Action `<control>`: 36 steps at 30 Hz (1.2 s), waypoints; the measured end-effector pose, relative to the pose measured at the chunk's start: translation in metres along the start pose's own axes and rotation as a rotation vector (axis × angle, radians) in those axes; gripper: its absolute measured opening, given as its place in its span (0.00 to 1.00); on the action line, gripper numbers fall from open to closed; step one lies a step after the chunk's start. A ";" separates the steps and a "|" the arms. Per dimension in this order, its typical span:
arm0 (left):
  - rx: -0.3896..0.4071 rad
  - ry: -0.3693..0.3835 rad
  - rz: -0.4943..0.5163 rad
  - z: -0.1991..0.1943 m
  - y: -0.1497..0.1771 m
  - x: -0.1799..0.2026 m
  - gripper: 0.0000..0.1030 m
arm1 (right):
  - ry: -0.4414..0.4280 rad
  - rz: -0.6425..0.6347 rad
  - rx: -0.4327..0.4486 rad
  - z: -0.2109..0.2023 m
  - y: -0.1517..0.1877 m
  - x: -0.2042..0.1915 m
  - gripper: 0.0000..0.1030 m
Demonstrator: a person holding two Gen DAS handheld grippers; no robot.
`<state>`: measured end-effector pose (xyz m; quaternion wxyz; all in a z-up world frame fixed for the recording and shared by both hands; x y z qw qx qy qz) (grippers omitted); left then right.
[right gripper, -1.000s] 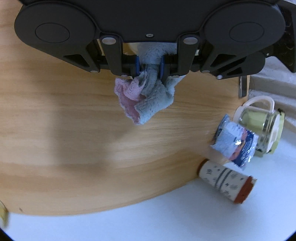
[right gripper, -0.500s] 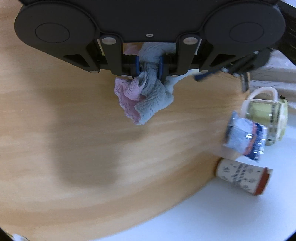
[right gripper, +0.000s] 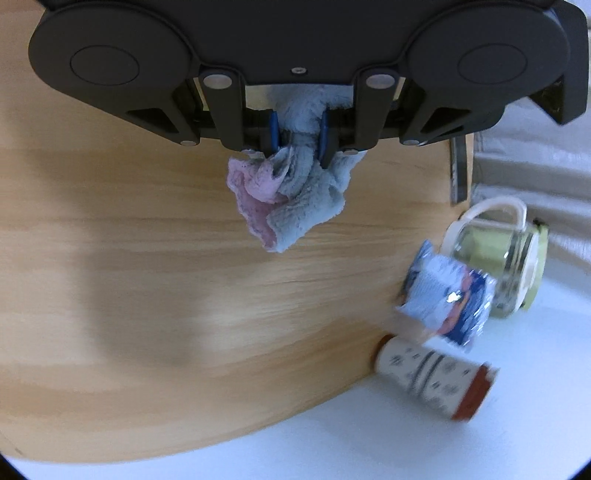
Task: Clean bowl
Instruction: 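Tilt the bowl up with the left gripper while the right gripper wipes its outer wall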
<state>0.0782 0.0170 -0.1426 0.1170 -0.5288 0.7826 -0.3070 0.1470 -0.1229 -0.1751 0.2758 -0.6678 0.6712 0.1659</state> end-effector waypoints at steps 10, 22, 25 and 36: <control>-0.013 -0.006 -0.053 0.000 0.001 -0.007 0.11 | 0.031 0.157 -0.032 -0.003 0.032 0.048 0.22; -0.007 -0.005 -0.020 -0.007 0.003 -0.006 0.12 | -0.043 -0.033 -0.026 0.007 0.000 -0.030 0.22; -0.007 0.009 -0.040 -0.008 0.005 -0.009 0.12 | -0.024 -0.102 -0.032 0.012 0.001 -0.049 0.22; -0.027 0.028 -0.118 -0.010 0.014 -0.019 0.12 | 0.022 0.069 -0.015 -0.007 0.015 0.013 0.22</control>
Point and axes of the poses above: each gripper's, at about its wrist camera, not at the fingertips, and z roughly the way its jaws point, x to its right, y to its underside, the point moved 2 cm from there along z, roughly the way its jaws point, and after that the axes turned 3 degrees about -z, right-handed, at the moved point
